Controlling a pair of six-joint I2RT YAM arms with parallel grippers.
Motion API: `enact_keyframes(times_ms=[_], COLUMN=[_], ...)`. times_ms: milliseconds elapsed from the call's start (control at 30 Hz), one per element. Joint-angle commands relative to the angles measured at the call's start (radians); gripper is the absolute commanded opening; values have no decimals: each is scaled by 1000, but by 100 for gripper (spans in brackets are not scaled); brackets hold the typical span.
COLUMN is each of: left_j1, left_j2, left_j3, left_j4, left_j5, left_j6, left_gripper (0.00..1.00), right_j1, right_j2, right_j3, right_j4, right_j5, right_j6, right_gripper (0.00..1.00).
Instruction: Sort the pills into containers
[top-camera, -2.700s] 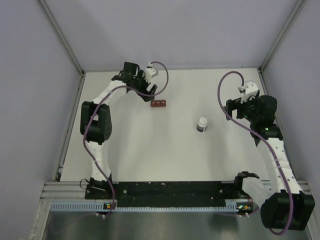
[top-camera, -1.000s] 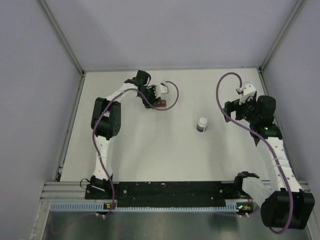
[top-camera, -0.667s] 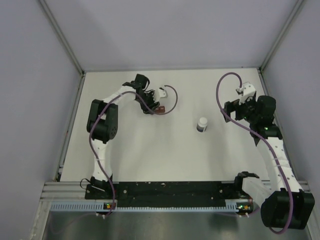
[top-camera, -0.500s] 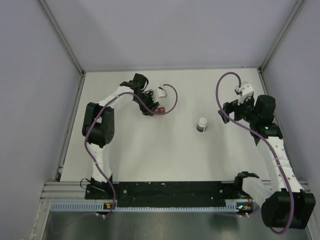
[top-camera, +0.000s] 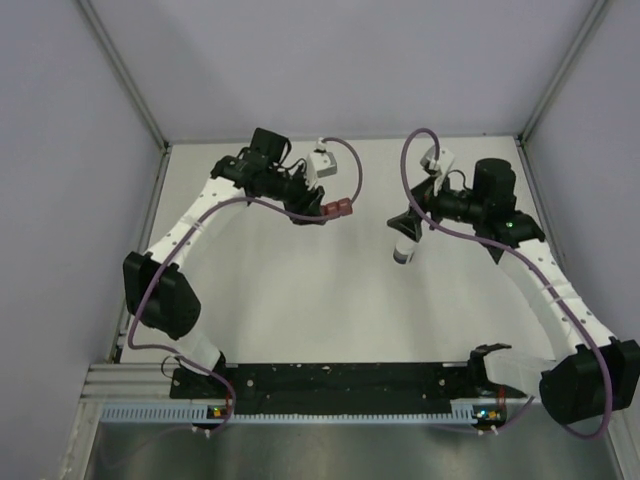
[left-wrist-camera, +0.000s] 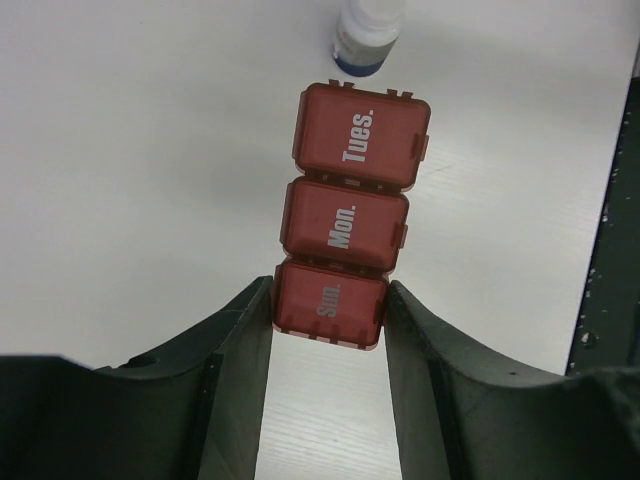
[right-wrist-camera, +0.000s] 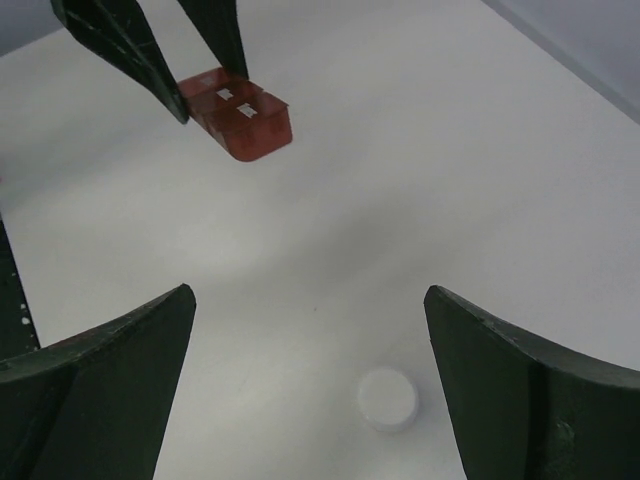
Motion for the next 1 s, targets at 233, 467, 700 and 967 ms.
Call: enact_keyframes(times_ms=[233,467,700,967], left_j1=[-94,-126,-143,-157], left_j2=[-70,-91,-97,-79], left_j3=[52,39,16,7], left_j4=[-72,-55,-43,-35], left_j5=[95,103,94,86], left_j6=[-134,-156,-156,-153], left_gripper=[0,0,0,0], right_j1=[180,195,197,197], right_j2=[105,157,206,234], right_j3=[121,139,171,190], right_j4=[20,20,14,14], right_j5=[-148,-190,-233,-257], right_j6=[53,61,64,70], right_gripper=[92,84,67,56])
